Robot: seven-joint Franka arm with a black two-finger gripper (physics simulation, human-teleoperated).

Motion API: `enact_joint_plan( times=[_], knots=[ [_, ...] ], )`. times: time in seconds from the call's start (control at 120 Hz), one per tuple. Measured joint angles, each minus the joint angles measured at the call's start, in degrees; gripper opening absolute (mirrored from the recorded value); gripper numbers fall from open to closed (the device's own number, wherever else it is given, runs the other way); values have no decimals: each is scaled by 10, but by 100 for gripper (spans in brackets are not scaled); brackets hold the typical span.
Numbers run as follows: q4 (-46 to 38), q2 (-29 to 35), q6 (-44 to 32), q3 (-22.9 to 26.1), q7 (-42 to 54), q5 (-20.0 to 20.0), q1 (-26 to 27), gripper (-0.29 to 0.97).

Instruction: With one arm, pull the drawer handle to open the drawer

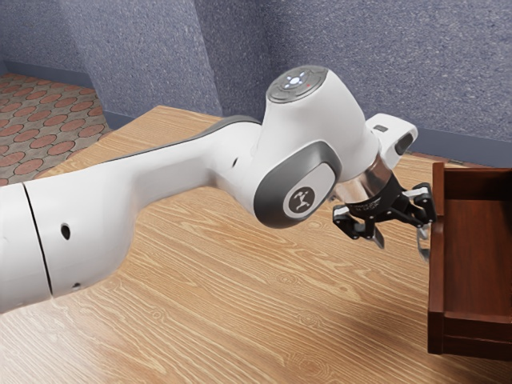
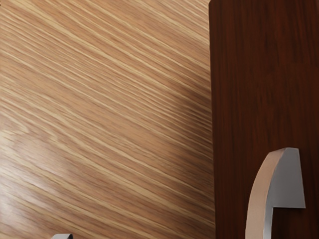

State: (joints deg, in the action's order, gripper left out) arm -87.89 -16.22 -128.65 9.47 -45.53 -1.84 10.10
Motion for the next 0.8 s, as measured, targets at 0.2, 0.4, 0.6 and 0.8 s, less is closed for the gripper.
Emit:
enact_joint_plan(
  times=[0.2, 0.4, 0.6, 0.8],
  knots=[
    [-2, 1, 0, 0, -1, 2, -1, 42],
    [-18, 15, 0, -1, -3, 2, -6, 42],
    [-33, 23, -3, -2, -5, 2, -11, 42],
    [-43, 32, -7, -1, -8, -1, -14, 42]
  ],
)
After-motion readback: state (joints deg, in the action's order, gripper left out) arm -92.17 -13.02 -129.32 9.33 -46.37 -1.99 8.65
